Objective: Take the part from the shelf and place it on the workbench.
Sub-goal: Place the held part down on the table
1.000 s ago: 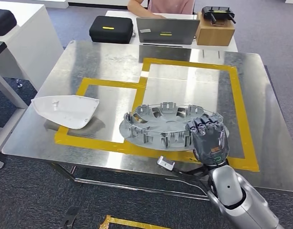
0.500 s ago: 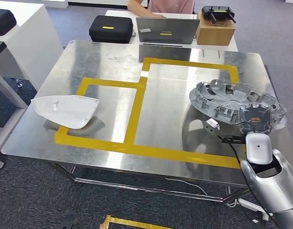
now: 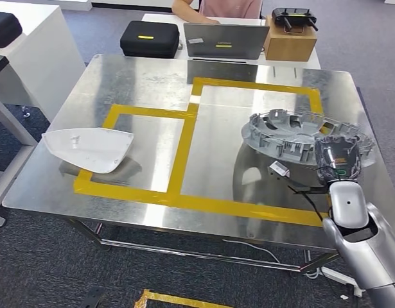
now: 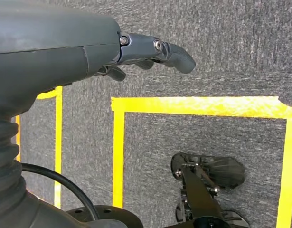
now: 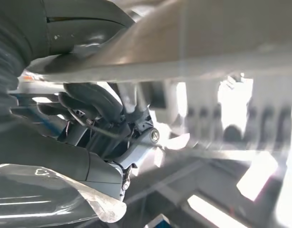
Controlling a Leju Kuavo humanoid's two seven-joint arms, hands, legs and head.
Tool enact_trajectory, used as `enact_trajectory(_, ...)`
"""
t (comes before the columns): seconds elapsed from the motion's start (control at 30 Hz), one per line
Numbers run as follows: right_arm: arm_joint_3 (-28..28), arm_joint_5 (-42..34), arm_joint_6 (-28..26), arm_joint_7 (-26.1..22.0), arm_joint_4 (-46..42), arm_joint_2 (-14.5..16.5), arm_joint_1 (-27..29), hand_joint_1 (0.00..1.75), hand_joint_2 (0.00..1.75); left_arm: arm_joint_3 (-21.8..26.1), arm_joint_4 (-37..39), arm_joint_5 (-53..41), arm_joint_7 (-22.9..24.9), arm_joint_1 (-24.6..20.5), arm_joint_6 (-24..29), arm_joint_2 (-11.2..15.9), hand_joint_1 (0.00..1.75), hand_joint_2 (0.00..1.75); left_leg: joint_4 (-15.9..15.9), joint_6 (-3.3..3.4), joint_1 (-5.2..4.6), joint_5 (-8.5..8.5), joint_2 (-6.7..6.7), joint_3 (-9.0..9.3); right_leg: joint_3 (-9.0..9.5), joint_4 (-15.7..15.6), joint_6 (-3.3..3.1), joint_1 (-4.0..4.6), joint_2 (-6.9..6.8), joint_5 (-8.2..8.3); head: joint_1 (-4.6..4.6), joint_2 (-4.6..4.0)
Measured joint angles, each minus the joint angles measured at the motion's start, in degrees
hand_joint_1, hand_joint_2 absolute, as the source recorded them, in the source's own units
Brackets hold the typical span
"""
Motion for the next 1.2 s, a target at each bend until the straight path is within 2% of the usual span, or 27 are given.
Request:
enact_trajectory(0.03,0.16,-0.52,-1.93,-1.46,-0.41,0.14,0.01,1.75,1.75,0.08,0.00,-0.25,-0.01,-0.08,0.04,0.00,0.00,1.75,0.00,0.00,0.00,0.00,0.00,0.00,0.00,0.00,0.00,0.00,-0.01,0.00,0.00,-0.01)
enact_trajectory(0.17,1.05,-2.11,-5.87,-4.92,-2.27,0.82,-0.02,0.00,1.75,0.27,0.00,-0.81,-0.05,-0.38,-0.11,0.00,0.00,0.00,0.00,0.00,0.00,0.00,-0.01,-0.01,0.00,0.00,0.00,0.00,-0.03,0.00,-0.02,-0.01)
enact_trajectory(0.43,2.50,-3.83,-8.15,-7.62,-3.32,1.04,-0.17,0.00,1.75,0.83,0.00,-2.34,-0.37,-0.49,0.27,0.00,0.00,0.00,0.00,0.00,0.00,0.00,-0.01,-0.02,0.00,0.00,0.00,0.00,-0.03,-0.01,-0.01,0.00)
enact_trajectory(0.67,3.20,-4.81,-7.02,-7.33,-3.32,1.04,-0.22,0.00,1.75,1.02,0.00,-2.42,-0.29,-0.52,0.46,0.01,0.00,0.00,0.00,0.00,0.00,0.00,-0.01,-0.02,0.00,0.00,0.00,0.00,-0.04,-0.01,-0.01,-0.01)
enact_trajectory(0.77,3.21,-8.03,-0.57,-5.46,-3.27,1.04,-0.76,0.00,1.75,1.45,0.00,-2.38,-0.16,-0.47,0.12,0.01,0.00,0.00,0.00,0.00,0.00,0.00,-0.01,-0.03,0.00,0.00,0.00,0.00,-0.03,-0.01,-0.01,-0.01)
enact_trajectory(0.9,3.70,-14.94,13.61,-3.26,-2.79,0.98,-3.39,0.00,1.75,2.79,0.01,-1.92,-0.27,-0.12,-0.50,0.01,0.00,0.00,0.00,0.00,-0.01,0.01,0.01,-0.05,-0.02,0.00,0.00,-0.01,-0.01,0.00,-0.01,-0.01)
enact_trajectory(0.97,4.48,-17.21,18.49,-2.82,-2.52,0.91,-5.34,0.00,1.75,3.57,0.02,-1.71,-0.46,0.19,-0.67,0.03,0.00,0.00,0.00,0.00,-0.01,0.01,0.01,-0.04,-0.03,0.00,0.00,-0.01,-0.01,0.01,-0.01,-0.01)
enact_trajectory(1.2,6.67,-18.75,21.23,-1.97,-2.36,0.80,-9.23,0.00,1.75,5.00,0.02,-1.69,-0.78,0.84,-0.81,0.04,0.00,0.00,0.01,-0.01,0.00,0.01,-0.01,-0.05,-0.04,0.01,0.00,0.00,-0.04,0.00,-0.01,-0.01)
